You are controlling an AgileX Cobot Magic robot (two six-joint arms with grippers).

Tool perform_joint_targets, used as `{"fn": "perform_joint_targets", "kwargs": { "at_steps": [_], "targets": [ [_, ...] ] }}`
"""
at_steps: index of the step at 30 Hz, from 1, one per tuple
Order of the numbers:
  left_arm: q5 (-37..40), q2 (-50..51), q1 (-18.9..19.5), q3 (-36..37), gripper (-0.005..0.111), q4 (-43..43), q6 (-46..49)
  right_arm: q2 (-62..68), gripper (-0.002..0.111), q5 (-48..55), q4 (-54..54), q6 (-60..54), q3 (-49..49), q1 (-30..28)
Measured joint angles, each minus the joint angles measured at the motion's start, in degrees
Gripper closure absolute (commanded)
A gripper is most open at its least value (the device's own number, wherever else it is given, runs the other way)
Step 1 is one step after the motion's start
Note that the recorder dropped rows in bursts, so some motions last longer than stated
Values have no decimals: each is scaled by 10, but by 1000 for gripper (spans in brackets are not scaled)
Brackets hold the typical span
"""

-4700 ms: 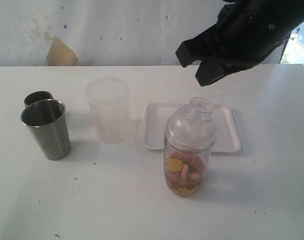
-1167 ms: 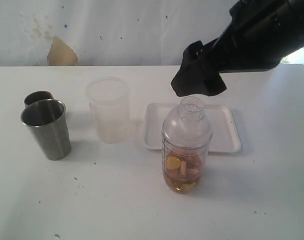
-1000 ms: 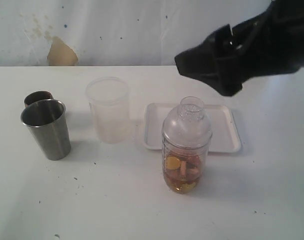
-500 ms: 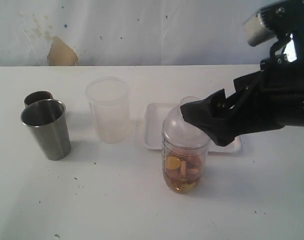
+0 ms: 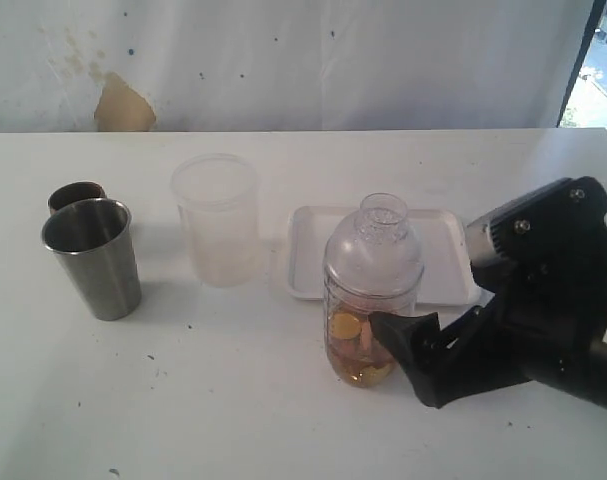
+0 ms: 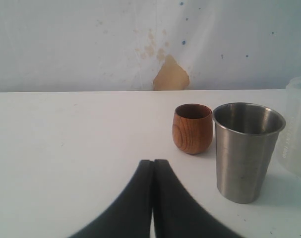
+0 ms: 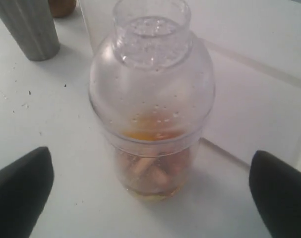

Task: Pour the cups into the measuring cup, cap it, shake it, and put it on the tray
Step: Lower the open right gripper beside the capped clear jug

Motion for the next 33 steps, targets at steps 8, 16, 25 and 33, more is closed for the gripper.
{"fn": "perform_joint_targets", "kwargs": {
  "at_steps": [8, 16, 25, 33],
  "targets": [
    [0, 0, 0, 0, 107, 0, 0, 25, 3, -101, 0, 0, 53, 37],
    [0, 0, 0, 0, 107, 0, 0, 109, 3, -175, -65, 43, 65, 75],
    [0, 0, 0, 0, 107, 0, 0, 209, 3, -327, -103, 135, 65, 83],
    [0, 0, 0, 0, 107, 0, 0, 286, 3, -406, -210, 213, 65, 83]
  ]
}}
